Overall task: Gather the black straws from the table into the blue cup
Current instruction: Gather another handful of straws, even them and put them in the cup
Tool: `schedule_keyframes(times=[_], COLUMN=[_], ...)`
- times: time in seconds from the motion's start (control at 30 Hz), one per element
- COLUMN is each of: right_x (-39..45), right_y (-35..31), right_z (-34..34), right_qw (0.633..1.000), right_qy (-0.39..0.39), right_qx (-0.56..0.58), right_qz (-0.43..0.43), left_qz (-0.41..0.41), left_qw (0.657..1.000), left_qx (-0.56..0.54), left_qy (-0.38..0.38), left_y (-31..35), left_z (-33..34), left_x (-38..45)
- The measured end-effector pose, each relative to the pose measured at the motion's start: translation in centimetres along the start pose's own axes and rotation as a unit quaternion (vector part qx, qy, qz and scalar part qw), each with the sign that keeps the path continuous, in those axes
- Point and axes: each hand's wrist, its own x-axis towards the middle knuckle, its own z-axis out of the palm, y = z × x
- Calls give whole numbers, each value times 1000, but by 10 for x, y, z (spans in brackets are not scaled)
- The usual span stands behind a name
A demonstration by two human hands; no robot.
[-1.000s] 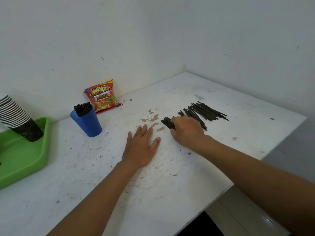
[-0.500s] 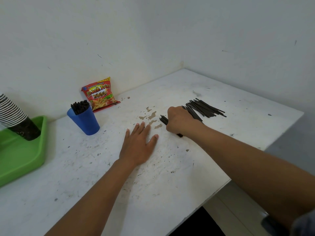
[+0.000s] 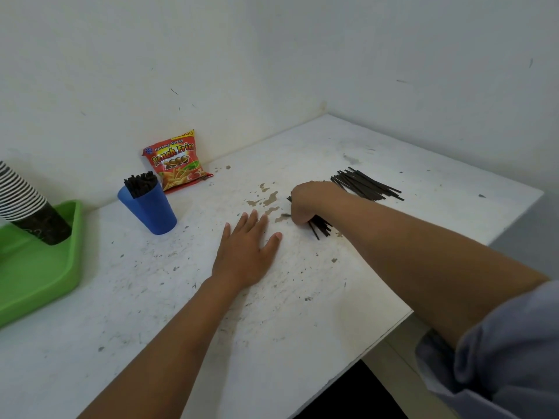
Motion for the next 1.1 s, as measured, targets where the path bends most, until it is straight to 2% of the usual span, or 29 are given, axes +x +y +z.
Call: schedule_keyframes(times=[0.2, 0.37, 0.7, 0.8, 0.93, 1.03, 1.1], right_x=[-2, -9, -12, -9, -9, -9, -6], right_y=[-1, 0, -11, -12, -9, -5, 0], right_z=[-10, -8, 13, 22, 15, 9, 10], right_qw=[996, 993, 989, 994, 999, 991, 968], right_qy=[3, 23, -1, 37, 7, 15, 42], right_qx=[-89, -112, -142, -98, 9, 126, 247], right_qz=[-19, -32, -48, -44, -48, -31, -3], left_qz=[7, 7, 5, 6, 6, 2, -21], left_qw=[1000, 1000, 1000, 1000, 1000, 1000, 994], left_qx=[5, 9, 3, 0, -8, -31, -109], left_qy=[-4, -1, 2, -2, 0, -3, -7], left_y=[0, 0, 0, -1, -1, 2, 5], left_z=[-2, -1, 0, -1, -2, -6, -12], left_x=[0, 1, 0, 0, 0, -2, -3])
